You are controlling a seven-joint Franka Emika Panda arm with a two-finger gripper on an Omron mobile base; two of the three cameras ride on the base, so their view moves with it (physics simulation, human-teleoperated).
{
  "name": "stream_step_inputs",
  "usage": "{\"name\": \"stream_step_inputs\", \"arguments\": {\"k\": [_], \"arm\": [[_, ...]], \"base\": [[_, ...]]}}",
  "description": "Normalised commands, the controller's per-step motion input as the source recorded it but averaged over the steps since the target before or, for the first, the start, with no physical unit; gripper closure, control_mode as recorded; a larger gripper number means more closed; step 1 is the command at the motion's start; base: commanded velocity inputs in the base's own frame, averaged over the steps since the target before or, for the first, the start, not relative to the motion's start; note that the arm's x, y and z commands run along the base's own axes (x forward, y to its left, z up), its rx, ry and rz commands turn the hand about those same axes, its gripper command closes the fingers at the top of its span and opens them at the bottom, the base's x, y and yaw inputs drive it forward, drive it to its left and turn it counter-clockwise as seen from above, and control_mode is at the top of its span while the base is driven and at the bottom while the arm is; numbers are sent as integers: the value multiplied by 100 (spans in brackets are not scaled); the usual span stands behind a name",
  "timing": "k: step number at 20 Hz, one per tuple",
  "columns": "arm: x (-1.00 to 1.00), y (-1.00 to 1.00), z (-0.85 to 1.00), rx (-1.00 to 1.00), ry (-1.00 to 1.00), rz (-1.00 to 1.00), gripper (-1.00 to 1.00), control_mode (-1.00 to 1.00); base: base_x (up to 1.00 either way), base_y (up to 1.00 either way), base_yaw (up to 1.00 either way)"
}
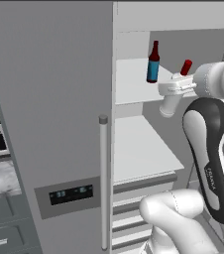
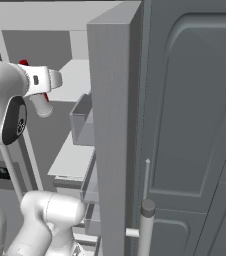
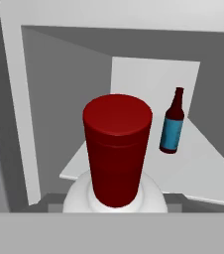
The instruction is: Place the beer and liquor on the top shelf of the fridge to keep them out of children's reach, and place the pear on lower shelves for easy access.
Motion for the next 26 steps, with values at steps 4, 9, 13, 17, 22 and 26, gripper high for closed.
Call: {"name": "stream_step_inputs", "arguments": {"k": [4, 9, 13, 17, 22, 26], "arm": [[57, -1, 0, 0, 0, 0, 100, -100], [59, 0, 0, 0, 0, 0, 100, -100], [70, 0, -6, 0, 0, 0, 100, -100], [72, -7, -3, 0, 0, 0, 100, -100], [72, -9, -5, 0, 0, 0, 100, -100], [60, -2, -16, 0, 0, 0, 100, -100]], "base": [[0, 0, 0], [0, 0, 0], [0, 0, 0], [0, 0, 0], [0, 0, 0], [0, 0, 0]]}}
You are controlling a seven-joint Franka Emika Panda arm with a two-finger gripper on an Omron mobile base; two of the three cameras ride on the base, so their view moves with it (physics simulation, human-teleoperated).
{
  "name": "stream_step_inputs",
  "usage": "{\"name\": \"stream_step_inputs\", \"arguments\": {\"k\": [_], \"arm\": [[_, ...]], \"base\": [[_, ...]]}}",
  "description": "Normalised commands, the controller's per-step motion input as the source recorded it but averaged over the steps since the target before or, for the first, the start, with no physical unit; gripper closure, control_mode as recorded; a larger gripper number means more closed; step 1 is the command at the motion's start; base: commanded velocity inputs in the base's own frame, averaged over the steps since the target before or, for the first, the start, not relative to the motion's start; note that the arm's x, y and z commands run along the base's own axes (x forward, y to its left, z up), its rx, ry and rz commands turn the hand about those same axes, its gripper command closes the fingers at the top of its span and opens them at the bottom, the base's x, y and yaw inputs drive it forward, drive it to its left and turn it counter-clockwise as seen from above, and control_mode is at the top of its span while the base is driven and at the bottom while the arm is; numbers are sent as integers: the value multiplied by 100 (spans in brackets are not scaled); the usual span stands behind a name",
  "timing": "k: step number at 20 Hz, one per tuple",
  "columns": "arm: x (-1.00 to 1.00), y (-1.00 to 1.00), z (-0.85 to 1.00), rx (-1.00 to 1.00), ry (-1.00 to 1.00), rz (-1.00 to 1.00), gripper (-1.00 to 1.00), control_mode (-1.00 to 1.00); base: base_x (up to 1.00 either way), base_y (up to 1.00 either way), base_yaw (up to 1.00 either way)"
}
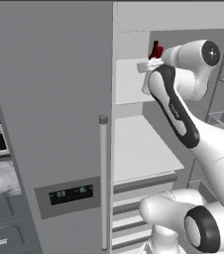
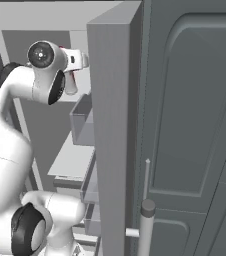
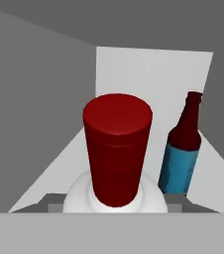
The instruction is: Place the beer and liquor on the top shelf of the fridge to keep them out of children's reach, and place the pear on lower shelves for easy access.
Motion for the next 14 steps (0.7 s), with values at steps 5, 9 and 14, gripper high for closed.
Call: {"name": "stream_step_inputs", "arguments": {"k": [5, 9, 14], "arm": [[45, 0, -27, 0, 0, 0, 100, -100], [43, 0, -32, 0, 0, 0, 100, -100], [47, 0, -25, 0, 0, 0, 100, -100]], "base": [[0, 0, 0], [0, 0, 0], [0, 0, 0]]}}
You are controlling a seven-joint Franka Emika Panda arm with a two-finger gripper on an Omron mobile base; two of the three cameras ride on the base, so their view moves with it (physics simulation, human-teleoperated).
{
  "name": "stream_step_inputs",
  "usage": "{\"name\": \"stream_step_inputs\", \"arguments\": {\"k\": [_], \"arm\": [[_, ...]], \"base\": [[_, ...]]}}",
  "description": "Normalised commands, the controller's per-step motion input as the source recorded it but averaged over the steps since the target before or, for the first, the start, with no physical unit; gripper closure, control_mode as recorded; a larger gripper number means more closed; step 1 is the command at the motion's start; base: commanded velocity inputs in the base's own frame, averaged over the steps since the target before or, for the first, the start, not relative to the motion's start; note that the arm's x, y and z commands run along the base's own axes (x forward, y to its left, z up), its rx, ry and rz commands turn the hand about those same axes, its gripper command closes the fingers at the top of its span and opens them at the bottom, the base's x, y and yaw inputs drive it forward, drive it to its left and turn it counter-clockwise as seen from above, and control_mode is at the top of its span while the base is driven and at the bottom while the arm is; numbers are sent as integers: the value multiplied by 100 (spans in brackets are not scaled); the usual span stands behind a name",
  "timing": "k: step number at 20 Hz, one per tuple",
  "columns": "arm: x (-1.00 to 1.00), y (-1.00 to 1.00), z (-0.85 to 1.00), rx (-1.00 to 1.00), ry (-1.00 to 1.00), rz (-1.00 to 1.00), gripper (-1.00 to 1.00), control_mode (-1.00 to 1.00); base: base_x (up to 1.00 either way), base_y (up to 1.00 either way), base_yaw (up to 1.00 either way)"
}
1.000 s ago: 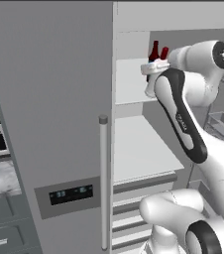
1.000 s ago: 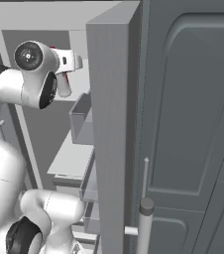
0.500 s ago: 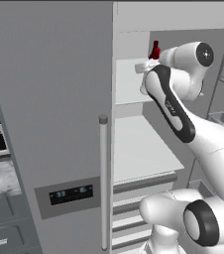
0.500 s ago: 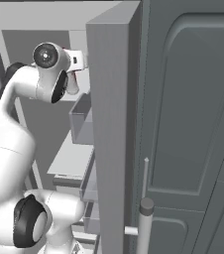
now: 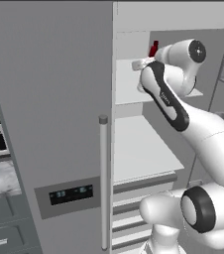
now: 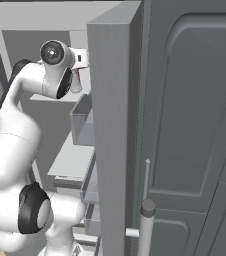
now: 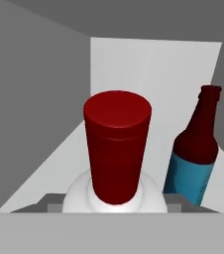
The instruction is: Place the beer and liquor on the top shelf of the fridge to keep them out of children's reach, and place the pear on lower shelves for easy access.
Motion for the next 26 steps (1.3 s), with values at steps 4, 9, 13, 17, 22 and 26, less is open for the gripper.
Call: {"name": "stream_step_inputs", "arguments": {"k": [4, 9, 13, 17, 22, 26], "arm": [[46, 0, -18, 0, 0, 0, 100, -100], [23, 0, -8, 0, -1, 0, -100, -100], [5, 0, 0, 0, -3, 0, -100, -100], [-6, 0, 0, -1, -6, 3, -100, -100], [-20, 0, 0, 0, -2, 2, -100, -100], [-33, 0, 0, -1, 0, 0, -100, -100]], "base": [[0, 0, 0], [0, 0, 0], [0, 0, 0], [0, 0, 0], [0, 0, 0], [0, 0, 0]]}}
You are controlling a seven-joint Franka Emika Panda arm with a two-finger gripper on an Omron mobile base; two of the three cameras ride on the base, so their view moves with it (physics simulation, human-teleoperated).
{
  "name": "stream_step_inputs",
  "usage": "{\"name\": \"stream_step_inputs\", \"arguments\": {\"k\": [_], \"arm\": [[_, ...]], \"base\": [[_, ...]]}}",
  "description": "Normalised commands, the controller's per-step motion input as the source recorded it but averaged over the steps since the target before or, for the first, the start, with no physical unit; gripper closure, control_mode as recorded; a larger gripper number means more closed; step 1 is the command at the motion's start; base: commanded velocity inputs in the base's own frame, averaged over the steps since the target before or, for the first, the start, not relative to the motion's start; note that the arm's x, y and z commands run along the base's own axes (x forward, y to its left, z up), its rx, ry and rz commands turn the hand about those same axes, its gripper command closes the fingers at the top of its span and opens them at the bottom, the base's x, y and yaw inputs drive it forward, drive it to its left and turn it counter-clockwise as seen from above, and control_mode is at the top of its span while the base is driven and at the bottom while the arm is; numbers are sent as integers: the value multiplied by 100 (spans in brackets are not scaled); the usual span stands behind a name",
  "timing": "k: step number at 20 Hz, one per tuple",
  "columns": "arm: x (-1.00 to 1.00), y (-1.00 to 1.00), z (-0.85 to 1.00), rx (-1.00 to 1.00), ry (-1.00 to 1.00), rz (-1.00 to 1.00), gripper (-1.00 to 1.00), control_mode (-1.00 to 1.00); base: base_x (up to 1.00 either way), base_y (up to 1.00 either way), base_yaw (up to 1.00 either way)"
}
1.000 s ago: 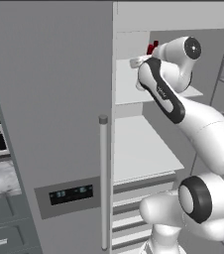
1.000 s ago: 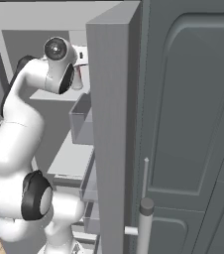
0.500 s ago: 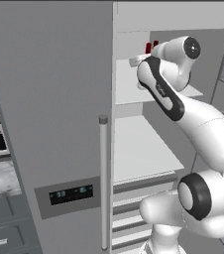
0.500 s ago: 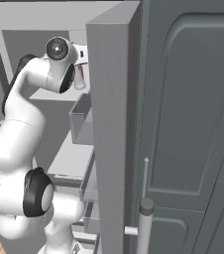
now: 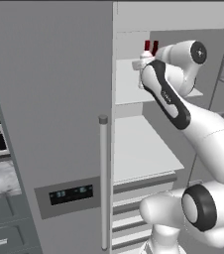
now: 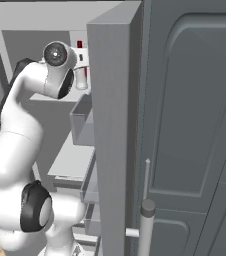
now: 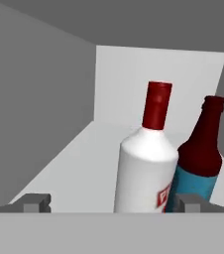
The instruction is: Place the beer and liquor on the top shelf of the fridge to keep them out of children's reach, and place the pear on lower shelves for easy access.
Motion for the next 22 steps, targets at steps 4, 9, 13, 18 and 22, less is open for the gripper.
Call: {"name": "stream_step_inputs", "arguments": {"k": [4, 9, 13, 18, 22], "arm": [[-17, 0, 5, 0, 0, 0, -100, -100], [-45, 0, 1, -2, 0, 0, -100, -100], [-84, 0, 0, -4, 0, 0, -100, -100], [-99, 0, -5, -7, 2, 0, -100, -100], [-100, 0, -12, -6, 8, 0, -100, -100]], "base": [[0, 0, 0], [0, 0, 0], [0, 0, 0], [0, 0, 0], [0, 0, 0]]}}
